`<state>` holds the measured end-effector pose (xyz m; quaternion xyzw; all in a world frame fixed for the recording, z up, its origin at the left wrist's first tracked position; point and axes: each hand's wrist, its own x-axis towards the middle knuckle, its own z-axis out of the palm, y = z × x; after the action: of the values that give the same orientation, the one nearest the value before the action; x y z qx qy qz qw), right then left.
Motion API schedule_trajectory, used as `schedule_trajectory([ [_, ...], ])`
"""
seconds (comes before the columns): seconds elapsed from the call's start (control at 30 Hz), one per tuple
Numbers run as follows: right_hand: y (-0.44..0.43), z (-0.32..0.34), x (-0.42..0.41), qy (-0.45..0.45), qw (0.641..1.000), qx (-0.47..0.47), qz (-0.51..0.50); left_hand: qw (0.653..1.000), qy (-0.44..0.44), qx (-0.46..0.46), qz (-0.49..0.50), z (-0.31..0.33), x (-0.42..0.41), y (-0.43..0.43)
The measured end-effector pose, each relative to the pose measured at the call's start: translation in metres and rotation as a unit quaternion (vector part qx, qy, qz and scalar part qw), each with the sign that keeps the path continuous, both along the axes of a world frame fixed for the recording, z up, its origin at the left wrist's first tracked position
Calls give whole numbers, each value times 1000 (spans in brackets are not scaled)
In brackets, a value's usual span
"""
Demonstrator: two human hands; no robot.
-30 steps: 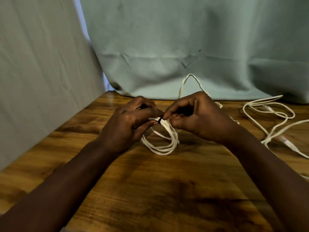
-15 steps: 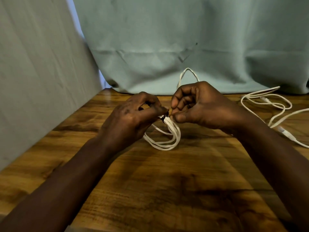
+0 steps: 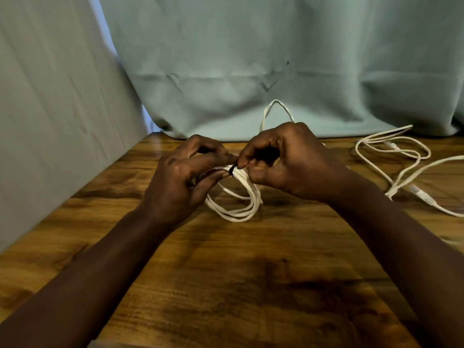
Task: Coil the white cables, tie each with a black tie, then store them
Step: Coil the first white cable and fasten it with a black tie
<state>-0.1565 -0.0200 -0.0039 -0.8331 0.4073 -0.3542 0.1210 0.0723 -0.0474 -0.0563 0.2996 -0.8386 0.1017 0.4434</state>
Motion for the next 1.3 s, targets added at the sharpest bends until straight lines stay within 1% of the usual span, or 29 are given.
schedule_trajectory([
  [0.2,1,-7,8,-26,999,-44,-19,1000,8,-1,9,0,2,-1],
  [0.37,4,-5,12,14,998,-49,-25,999,-41,-26,7,2,2,0],
  [0.57,8,-1,14,-14,997,-41,-60,996,-76,-47,15,2,0,2],
  [0.7,7,-1,12,-53,997,7,-64,996,-68,-54,20,3,-2,4],
  [0.8,0,-4,9,-88,994,38,-49,998,-38,-50,25,2,-1,5],
  [0.87,-6,-6,5,-120,989,77,-33,999,-18,-37,19,3,-1,6],
  [0.97,-13,-11,0,-179,974,141,5,999,-20,-37,18,5,0,5],
  [1.13,-16,-16,-2,-238,954,180,39,997,-46,-58,22,6,1,6],
  [1.23,-17,-20,0,-281,931,227,48,996,-59,-68,21,7,1,6],
  [1.3,-16,-23,4,-328,904,270,58,995,-60,-74,25,6,1,6],
])
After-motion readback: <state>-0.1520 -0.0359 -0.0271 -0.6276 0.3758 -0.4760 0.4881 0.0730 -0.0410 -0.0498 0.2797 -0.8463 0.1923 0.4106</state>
